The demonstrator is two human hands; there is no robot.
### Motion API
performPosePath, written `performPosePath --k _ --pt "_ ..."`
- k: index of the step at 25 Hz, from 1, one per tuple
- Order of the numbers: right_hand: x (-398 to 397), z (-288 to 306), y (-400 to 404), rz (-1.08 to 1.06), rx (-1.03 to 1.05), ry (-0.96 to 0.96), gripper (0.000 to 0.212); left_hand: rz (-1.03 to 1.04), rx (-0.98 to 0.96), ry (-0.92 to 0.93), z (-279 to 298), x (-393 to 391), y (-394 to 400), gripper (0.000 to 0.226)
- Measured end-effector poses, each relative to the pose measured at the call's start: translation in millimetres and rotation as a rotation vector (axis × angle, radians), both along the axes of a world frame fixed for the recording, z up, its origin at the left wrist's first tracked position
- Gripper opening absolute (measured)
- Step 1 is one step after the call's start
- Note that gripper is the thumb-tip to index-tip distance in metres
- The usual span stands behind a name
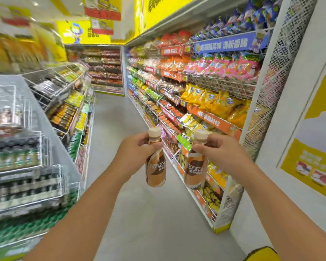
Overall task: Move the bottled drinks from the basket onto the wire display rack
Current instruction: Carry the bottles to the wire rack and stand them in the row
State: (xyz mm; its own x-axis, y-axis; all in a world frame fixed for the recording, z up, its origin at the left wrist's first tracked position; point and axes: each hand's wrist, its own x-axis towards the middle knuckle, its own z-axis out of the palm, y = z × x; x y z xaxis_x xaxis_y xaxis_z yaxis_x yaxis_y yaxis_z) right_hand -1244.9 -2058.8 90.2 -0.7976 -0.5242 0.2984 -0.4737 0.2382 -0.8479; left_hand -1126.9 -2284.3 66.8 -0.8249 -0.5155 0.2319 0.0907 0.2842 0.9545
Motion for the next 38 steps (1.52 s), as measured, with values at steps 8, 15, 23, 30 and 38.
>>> performPosePath --k 8,15,23,30,38 --pt "70.9 -4.6 -166.7 0.344 -0.019 -0.062 0.011 0.358 -0.082 -0.054 7.0 138.9 -131.3 0.019" --pt "167.8 -5.6 -351.0 0.498 -0.093 -0.078 0.013 0.47 -0.097 -0.077 8.8 261.0 -278.0 0.014" --pt "248.9 -3.7 -549.7 0.559 -0.116 -0.128 0.006 0.59 -0.101 -0.118 18.5 362.6 -461.7 0.022" --pt "239.1 -24.1 -710.0 0.652 -0.056 -0.136 0.004 0.668 -0.047 -0.112 0.4 352.5 -598.6 0.021" --pt "190.7 -21.2 -909.6 0.776 -0.033 -0.188 0.011 0.835 -0.032 -0.126 9.3 311.9 -765.5 0.014"
